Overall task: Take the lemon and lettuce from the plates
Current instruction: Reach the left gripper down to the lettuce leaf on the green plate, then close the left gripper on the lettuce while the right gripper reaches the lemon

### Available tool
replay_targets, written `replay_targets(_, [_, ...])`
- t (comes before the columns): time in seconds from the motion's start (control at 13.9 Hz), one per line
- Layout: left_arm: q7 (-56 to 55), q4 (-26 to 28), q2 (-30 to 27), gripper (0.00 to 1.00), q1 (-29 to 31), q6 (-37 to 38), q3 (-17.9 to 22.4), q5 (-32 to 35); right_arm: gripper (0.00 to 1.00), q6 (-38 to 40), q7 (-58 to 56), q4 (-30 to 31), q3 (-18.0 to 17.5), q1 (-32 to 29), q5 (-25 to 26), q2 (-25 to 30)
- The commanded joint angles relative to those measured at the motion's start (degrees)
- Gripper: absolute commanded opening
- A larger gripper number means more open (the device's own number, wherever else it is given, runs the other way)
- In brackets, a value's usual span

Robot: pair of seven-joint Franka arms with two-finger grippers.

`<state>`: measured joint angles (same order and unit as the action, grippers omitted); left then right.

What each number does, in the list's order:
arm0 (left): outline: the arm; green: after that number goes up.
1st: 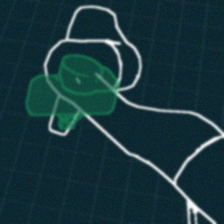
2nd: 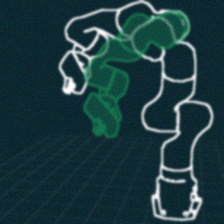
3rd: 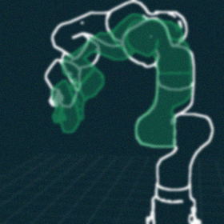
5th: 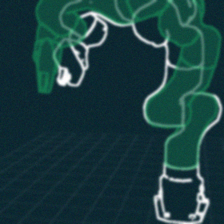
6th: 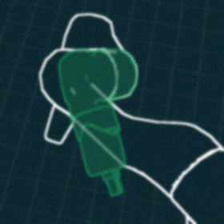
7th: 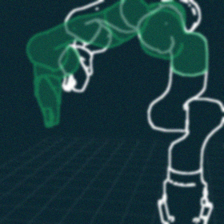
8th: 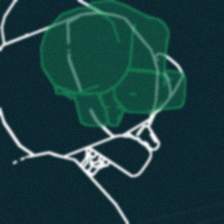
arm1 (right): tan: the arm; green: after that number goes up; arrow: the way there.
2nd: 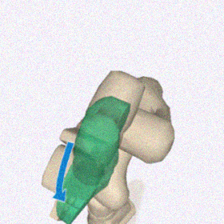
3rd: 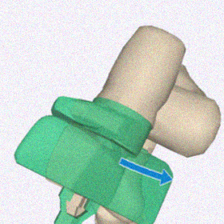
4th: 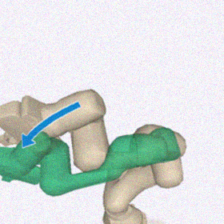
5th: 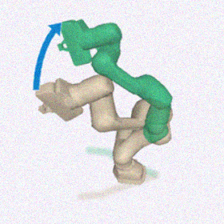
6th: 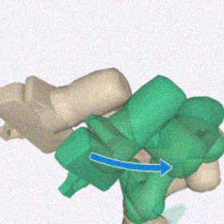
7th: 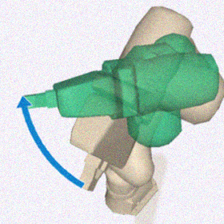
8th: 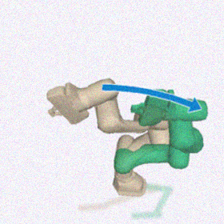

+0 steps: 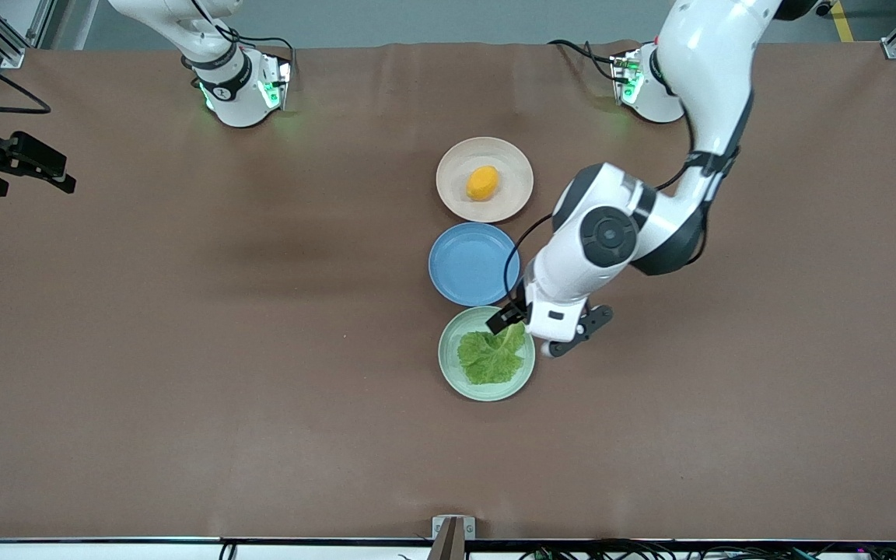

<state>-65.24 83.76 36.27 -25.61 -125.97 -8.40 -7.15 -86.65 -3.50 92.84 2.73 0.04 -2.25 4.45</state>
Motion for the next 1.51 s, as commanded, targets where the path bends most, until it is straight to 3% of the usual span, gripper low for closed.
replay_targets(0.0, [-7.5,-2.1,4.3,1.0,-1.4,-5.0,1.2,0.0,1.0,-0.4,-0.5,0.7,-0.1,-0.3,0.1,1.4])
replay_targets(0.43, [-11.8,-3.2,10.5,1.0,-2.9,-16.8,1.2,2.3,1.0,0.0,0.0,-0.4,-0.1,-0.8,0.1,-0.1])
replay_targets(1.0, [-11.8,-2.8,14.1,1.0,-5.7,-19.0,2.1,4.2,1.0,-1.9,-0.6,-1.4,0.0,-2.5,0.5,-9.7])
replay_targets(1.22, [-11.8,-2.8,14.1,0.93,-5.6,-19.0,2.1,4.3,1.0,-1.6,1.8,-0.6,-0.2,-1.8,0.1,-9.6])
replay_targets(1.43, [-11.8,-2.7,14.1,0.88,-5.5,-19.0,2.1,4.3,1.0,-1.2,12.3,1.4,-0.4,0.3,-0.6,-8.9])
